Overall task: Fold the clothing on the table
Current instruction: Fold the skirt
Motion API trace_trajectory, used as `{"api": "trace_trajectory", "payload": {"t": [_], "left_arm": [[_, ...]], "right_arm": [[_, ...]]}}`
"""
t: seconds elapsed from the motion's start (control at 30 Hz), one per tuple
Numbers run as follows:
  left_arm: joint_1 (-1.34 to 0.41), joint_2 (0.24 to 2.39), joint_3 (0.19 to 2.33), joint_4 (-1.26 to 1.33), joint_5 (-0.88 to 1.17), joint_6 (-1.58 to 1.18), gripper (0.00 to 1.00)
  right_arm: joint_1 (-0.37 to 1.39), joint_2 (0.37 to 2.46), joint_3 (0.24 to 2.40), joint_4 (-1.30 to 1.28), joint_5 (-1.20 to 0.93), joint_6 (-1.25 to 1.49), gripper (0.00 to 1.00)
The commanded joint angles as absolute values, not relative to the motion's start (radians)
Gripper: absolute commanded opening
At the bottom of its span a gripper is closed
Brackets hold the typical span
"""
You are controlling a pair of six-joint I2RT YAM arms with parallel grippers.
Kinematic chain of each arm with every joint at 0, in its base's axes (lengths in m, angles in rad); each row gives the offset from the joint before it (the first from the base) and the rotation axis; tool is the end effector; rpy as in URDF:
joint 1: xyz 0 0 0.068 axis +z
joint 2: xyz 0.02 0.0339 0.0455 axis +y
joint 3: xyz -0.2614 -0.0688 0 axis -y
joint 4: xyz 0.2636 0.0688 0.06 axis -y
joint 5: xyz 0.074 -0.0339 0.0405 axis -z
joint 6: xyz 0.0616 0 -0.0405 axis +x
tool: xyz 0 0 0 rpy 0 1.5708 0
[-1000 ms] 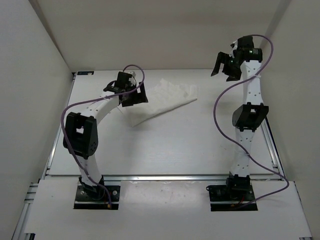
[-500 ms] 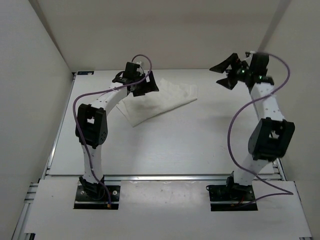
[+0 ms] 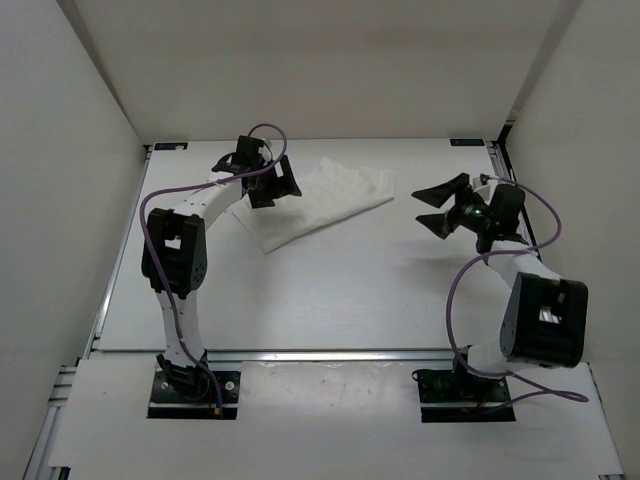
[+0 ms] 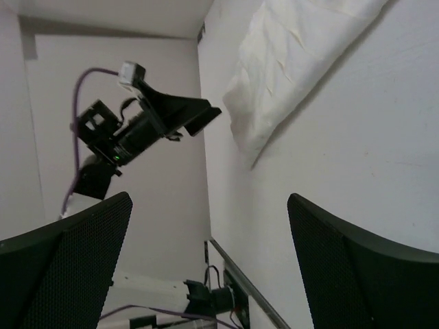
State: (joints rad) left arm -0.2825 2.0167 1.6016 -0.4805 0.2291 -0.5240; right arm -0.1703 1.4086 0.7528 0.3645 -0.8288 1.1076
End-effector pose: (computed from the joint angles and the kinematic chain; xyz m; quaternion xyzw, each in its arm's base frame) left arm 0.4589 -0.1478 0.1933 -0.0753 0.9351 -0.2283 0.2603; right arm 0.3369 -0.0119 0.2251 0.2450 0.7328 0.5350 0.3416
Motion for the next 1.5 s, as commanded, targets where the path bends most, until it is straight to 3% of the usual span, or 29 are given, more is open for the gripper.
{"api": "trace_trajectory", "payload": {"t": [0.0,0.1,0.2,0.43,0.7,0.93,1.03,1.1,1.2,1.37,1.47], "left_arm": [[-0.328,1.954,1.65,-0.468,0.245,-0.519,0.99],[-0.36,1.988,1.709,-0.437,0.253,-0.535,0.98],[-0.37,2.04,1.761,-0.405,0.262,-0.597,0.99],[-0.423,2.167,1.92,-0.471,0.226,-0.63,0.99],[-0.428,2.279,1.933,-0.526,0.186,-0.624,0.99],[-0.434,2.353,1.933,-0.526,0.196,-0.64,0.99],[-0.433,2.371,1.936,-0.515,0.215,-0.637,0.98],[-0.426,2.382,1.95,-0.518,0.232,-0.632,0.99],[-0.426,2.387,1.939,-0.528,0.253,-0.621,0.98],[-0.442,2.326,1.807,-0.467,0.282,-0.627,0.99],[-0.459,2.26,1.688,-0.399,0.278,-0.658,0.99]], "right_arm": [[-0.078,1.54,0.806,0.407,-0.815,1.002,0.99],[0.038,1.65,0.915,0.308,-0.695,0.91,0.98],[0.075,1.756,0.916,0.443,-0.64,0.977,0.99],[0.129,2.0,1.02,0.546,-0.528,1.032,0.97],[0.117,2.236,1.251,0.584,-0.462,1.084,0.97],[0.133,2.388,1.448,0.617,-0.497,1.147,0.86],[0.135,2.425,1.485,0.65,-0.518,1.166,0.69],[0.129,2.444,1.493,0.686,-0.54,1.189,0.35],[0.12,2.438,1.444,0.725,-0.572,1.221,0.03],[0.11,2.266,1.198,0.773,-0.54,1.2,0.0],[0.109,2.02,0.917,0.758,-0.502,1.158,0.0]]}}
